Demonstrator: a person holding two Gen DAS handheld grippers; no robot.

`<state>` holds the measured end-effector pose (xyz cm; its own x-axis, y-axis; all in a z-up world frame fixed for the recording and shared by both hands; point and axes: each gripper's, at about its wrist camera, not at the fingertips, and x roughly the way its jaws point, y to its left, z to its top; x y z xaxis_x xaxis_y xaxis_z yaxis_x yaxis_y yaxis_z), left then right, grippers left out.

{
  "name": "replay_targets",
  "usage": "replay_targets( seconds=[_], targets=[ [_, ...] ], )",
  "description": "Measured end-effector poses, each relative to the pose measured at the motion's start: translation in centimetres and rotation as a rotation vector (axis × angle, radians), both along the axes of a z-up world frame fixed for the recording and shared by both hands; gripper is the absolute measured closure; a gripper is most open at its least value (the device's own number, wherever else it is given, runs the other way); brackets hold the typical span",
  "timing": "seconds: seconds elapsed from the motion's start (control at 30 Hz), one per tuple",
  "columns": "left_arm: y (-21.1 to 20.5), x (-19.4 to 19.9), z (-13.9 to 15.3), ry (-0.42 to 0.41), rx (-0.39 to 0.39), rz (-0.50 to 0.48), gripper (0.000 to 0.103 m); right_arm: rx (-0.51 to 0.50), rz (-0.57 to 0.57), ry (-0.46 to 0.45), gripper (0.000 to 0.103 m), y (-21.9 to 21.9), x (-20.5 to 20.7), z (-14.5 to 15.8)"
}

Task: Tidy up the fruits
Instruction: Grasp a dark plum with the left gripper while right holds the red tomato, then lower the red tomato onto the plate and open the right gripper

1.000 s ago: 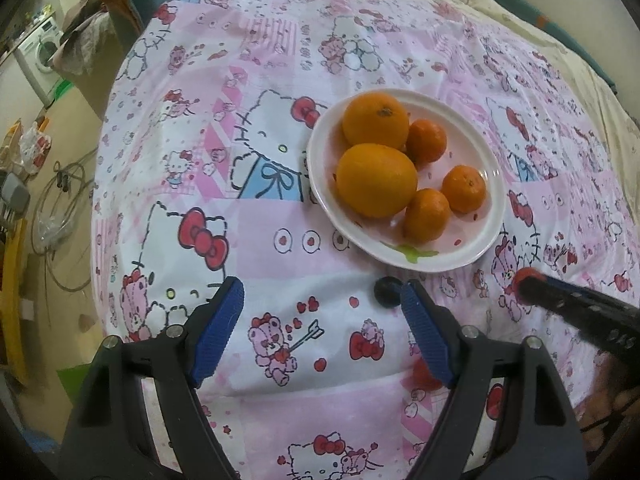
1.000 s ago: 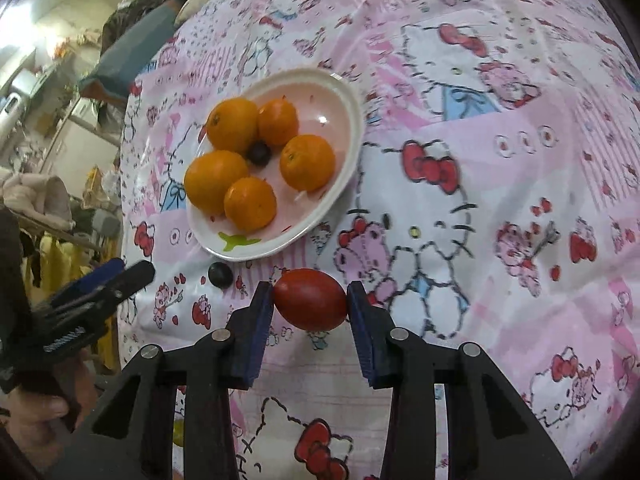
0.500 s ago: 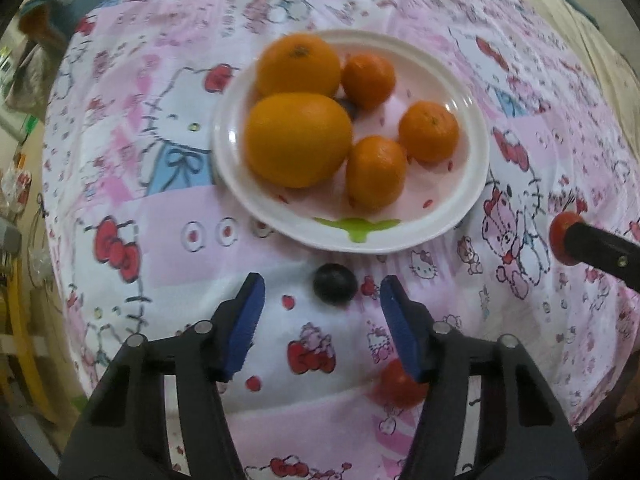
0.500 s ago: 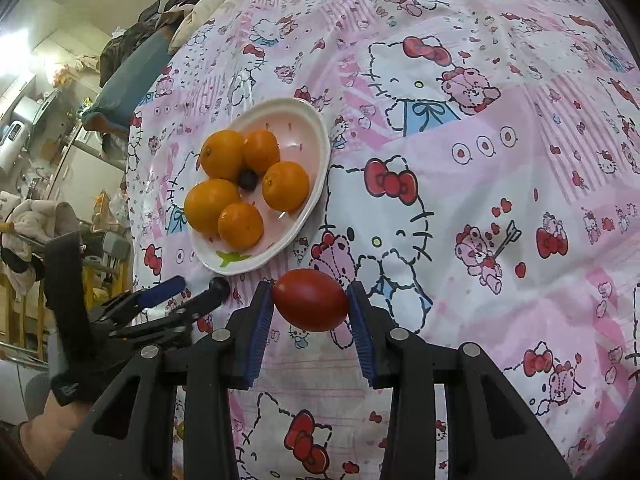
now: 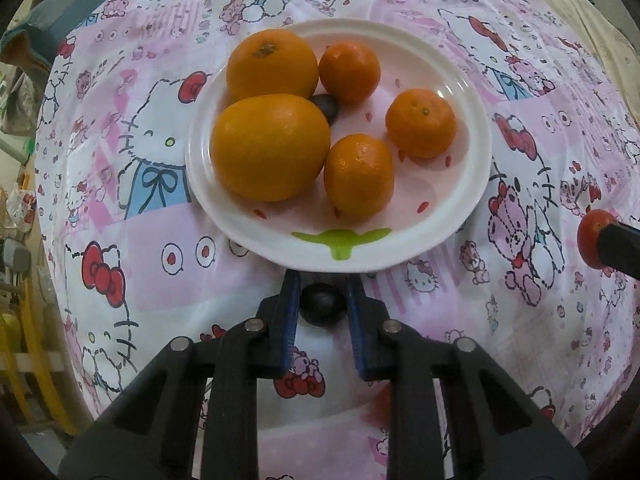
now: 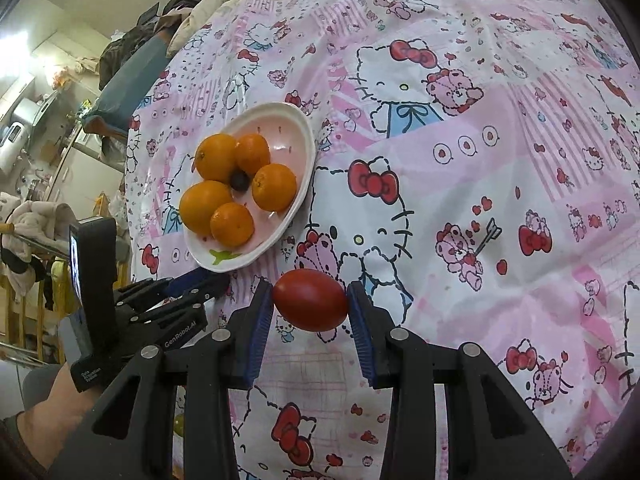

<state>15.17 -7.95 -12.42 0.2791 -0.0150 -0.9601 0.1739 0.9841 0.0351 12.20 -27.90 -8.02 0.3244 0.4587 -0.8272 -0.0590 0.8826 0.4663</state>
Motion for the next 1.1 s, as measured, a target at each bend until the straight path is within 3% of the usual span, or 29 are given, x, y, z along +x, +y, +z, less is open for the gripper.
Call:
replay_targets(
  seconds=[0.57, 1.1],
  targets=[
    [1.4, -1.2, 1.6, -0.023, -0.029, 0.027, 0.084, -0.020, 0.014, -0.009, 0.063, 0.9, 0.5, 0.1],
    [5.4, -2.7, 4.0, -0.085, -0.084, 0.109, 0.084, -0.012, 0.001, -0.039, 0.063, 1.7, 0.9, 1.4]
  ],
)
